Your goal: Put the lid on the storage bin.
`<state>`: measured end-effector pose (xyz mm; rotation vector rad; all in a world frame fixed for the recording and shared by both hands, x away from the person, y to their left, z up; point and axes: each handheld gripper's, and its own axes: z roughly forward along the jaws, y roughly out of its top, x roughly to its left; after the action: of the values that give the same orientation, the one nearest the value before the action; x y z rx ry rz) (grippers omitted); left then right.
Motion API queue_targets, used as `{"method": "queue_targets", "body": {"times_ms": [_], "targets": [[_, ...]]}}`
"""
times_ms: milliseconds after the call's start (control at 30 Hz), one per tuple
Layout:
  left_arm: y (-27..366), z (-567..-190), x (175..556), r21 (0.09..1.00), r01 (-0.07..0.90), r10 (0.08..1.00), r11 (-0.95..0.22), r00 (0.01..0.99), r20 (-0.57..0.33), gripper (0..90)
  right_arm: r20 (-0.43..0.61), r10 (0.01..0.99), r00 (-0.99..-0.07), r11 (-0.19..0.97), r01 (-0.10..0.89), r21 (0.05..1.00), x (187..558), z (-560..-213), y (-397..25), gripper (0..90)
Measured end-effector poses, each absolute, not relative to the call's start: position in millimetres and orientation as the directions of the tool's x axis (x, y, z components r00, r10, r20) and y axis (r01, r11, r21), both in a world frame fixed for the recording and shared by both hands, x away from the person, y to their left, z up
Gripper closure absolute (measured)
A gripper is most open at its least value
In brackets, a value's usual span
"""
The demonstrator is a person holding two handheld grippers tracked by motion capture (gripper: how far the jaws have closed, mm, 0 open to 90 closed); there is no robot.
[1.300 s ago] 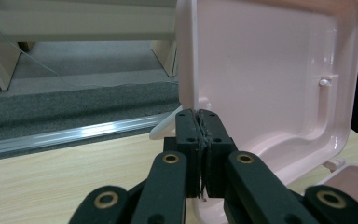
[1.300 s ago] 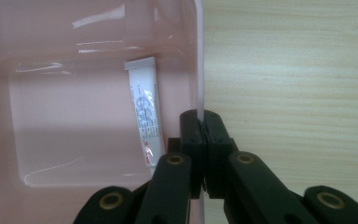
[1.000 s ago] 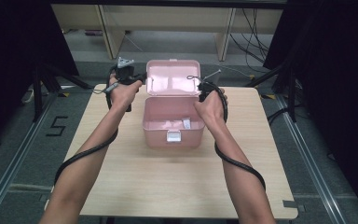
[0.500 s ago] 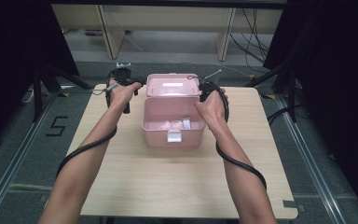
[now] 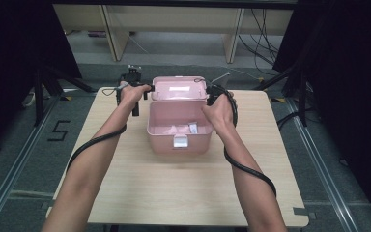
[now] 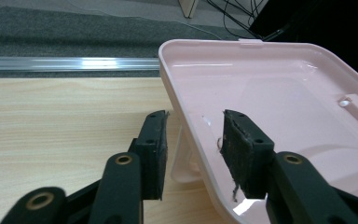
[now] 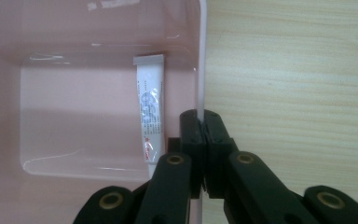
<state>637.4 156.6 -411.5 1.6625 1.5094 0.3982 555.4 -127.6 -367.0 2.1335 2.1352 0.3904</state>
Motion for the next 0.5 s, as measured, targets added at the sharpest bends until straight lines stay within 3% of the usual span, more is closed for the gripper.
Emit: {"method": "queue_targets", "body": {"times_ms": [367,400,500], "targets": [[150,-418,649,0.699,0.711,0.931,0.077,0.200,-0.307,70.4,0.114,0.993,-0.018,-0.011,0.970,0.243,556,-367,-129,89.8],[149,-418,649,0.699,0.710,0.930,0.083,0.197,-0.310,71.0,0.095,0.994,-0.062,0.038,0.969,0.244,556,-367,-132,89.8],[146,-419,652,0.691,0.718,0.929,0.084,0.194,-0.315,72.2,0.114,0.993,-0.016,-0.012,0.970,0.242,556,-367,-129,89.8]]}}
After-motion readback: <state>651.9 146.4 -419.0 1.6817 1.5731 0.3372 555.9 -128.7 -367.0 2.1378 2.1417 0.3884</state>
